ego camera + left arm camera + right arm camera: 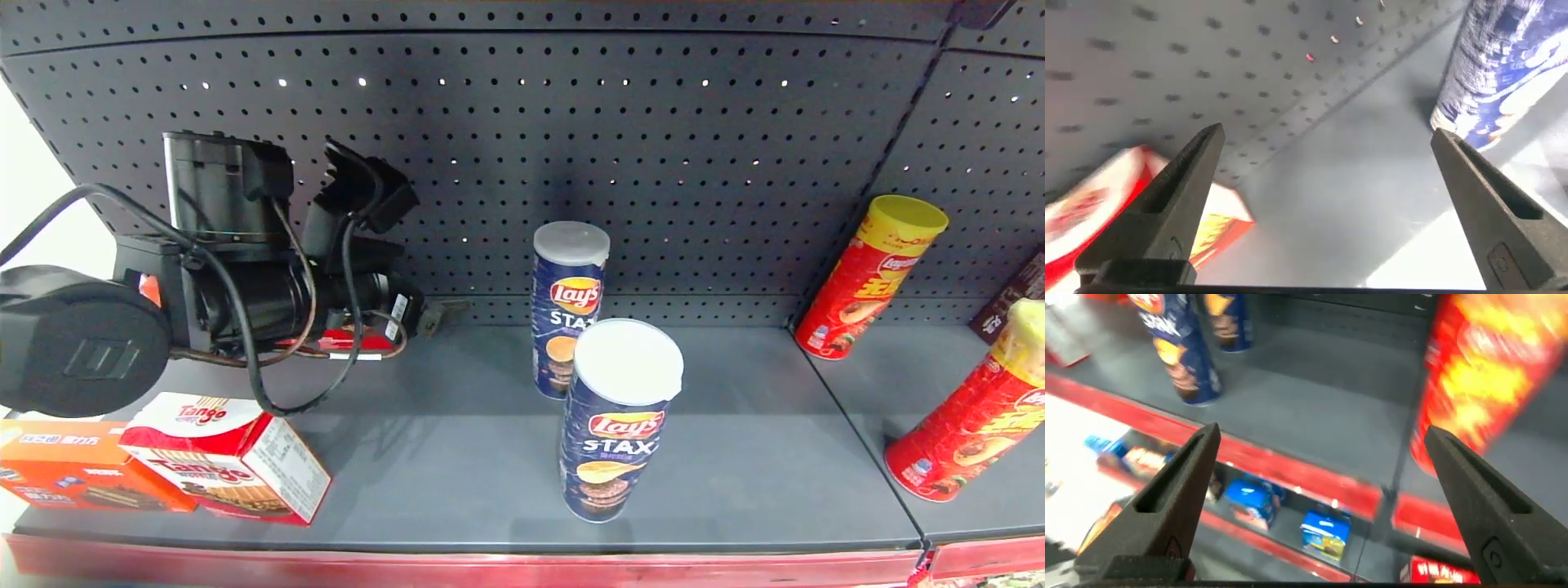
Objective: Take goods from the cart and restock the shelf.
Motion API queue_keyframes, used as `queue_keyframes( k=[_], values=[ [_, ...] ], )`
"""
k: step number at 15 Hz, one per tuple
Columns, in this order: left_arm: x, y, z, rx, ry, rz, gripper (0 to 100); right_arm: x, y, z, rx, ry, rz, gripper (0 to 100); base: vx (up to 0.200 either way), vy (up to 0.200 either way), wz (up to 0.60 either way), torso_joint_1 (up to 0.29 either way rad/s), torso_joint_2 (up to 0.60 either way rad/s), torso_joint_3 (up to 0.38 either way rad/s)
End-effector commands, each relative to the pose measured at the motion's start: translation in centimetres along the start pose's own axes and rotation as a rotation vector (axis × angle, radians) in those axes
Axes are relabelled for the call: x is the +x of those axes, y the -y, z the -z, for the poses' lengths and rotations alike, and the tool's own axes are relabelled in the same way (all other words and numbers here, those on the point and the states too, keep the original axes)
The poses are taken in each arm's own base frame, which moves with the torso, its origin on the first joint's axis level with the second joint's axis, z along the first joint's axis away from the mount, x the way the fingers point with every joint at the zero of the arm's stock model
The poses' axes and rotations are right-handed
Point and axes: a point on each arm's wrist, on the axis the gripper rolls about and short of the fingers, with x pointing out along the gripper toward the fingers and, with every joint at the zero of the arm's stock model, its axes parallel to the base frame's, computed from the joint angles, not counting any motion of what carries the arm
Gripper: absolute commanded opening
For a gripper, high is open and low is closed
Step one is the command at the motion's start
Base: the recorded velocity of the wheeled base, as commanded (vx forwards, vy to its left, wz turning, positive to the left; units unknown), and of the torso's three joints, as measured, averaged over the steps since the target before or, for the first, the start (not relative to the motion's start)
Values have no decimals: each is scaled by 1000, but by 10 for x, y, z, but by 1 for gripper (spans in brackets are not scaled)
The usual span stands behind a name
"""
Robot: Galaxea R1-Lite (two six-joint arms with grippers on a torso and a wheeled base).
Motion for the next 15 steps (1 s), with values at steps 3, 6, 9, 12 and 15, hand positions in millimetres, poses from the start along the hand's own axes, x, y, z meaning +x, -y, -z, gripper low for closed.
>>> queue_keyframes(
  k=[3, 6, 9, 12, 15],
  values=[
    [-13, 0, 0, 0, 45, -64, 100, 109, -8, -41, -47, -284, -212, 100, 0, 0, 0, 0, 0, 0],
    [-14, 7, 18, 4, 74, -68, 100, 160, -22, -28, -67, -323, -226, 100, 0, 0, 0, 0, 0, 0],
    [-22, 8, 19, 5, 83, -70, 100, 190, -30, -17, -82, -375, -212, 100, 0, 0, 0, 0, 0, 0],
    [-22, 8, 20, 3, 85, -65, 100, 204, -36, -10, -89, -418, -227, 100, 0, 0, 0, 0, 0, 0],
    [-21, 7, 18, 4, 91, -66, 100, 223, -43, -12, -97, -427, -237, 100, 0, 0, 0, 0, 0, 0]
  ],
)
